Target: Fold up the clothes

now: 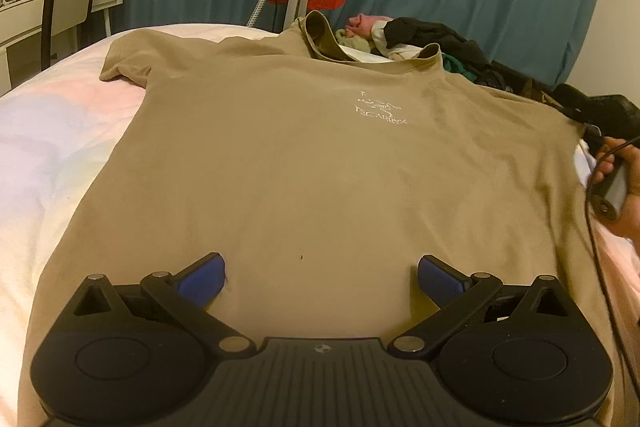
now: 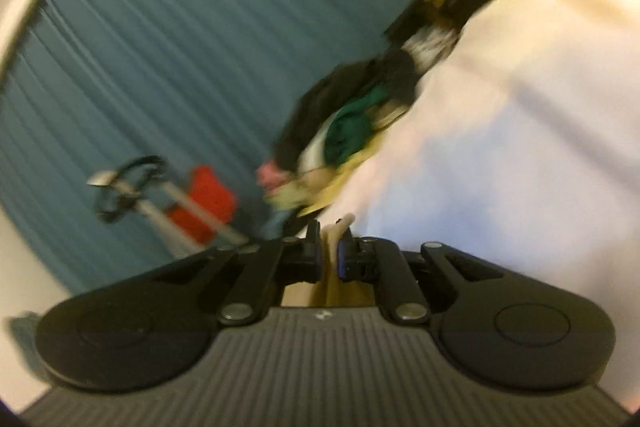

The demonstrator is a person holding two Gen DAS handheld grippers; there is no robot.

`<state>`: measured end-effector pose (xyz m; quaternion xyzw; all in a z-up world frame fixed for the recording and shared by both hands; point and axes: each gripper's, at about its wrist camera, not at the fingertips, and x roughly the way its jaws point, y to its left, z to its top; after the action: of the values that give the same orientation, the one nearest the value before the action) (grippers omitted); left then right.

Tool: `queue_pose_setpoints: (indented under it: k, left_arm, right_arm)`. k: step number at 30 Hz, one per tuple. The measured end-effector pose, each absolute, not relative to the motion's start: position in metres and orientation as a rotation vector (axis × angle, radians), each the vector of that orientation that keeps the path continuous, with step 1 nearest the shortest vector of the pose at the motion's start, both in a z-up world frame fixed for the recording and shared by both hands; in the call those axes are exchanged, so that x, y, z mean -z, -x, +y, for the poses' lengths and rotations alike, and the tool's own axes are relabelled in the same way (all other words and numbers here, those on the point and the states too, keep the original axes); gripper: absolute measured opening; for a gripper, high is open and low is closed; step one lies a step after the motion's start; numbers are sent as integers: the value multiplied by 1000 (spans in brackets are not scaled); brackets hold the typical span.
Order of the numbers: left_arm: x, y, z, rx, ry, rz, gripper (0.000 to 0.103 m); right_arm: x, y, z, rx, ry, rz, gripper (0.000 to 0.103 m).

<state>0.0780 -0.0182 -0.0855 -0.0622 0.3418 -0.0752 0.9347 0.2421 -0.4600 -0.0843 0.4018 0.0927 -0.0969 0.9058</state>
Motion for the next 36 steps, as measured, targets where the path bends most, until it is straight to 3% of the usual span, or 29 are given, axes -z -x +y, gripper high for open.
queue_pose_setpoints:
  k: [3, 5, 6, 7, 14, 21, 28, 36]
  left_arm:
    - [84, -76, -19, 153, 123, 696, 103]
    - [82, -73, -19, 156, 116, 692, 103]
    - [81, -72, -19, 158, 113, 690, 103]
    - [80, -70, -19, 160, 110, 688, 103]
    - [69, -55, -21, 192, 82, 661, 103]
    - [49, -15, -31, 291, 33, 591, 102]
    - [40, 19, -43, 370, -21, 578, 102]
    - [39, 41, -59, 499, 10, 646, 90]
  right_arm:
    - [70, -232, -463, 269, -744, 218, 14]
    - [61, -226, -459, 249, -710, 263, 34]
    - [55, -221, -455, 238, -692, 279, 67]
    - [47, -213, -450, 225, -671, 282, 91]
    - [-3, -135, -391, 113, -563, 315, 89]
    - [-13, -30, -337, 102, -456, 417, 88]
    - [-15, 44, -313, 48, -487, 397, 88]
    - [-15, 57, -322, 72, -499, 378, 89]
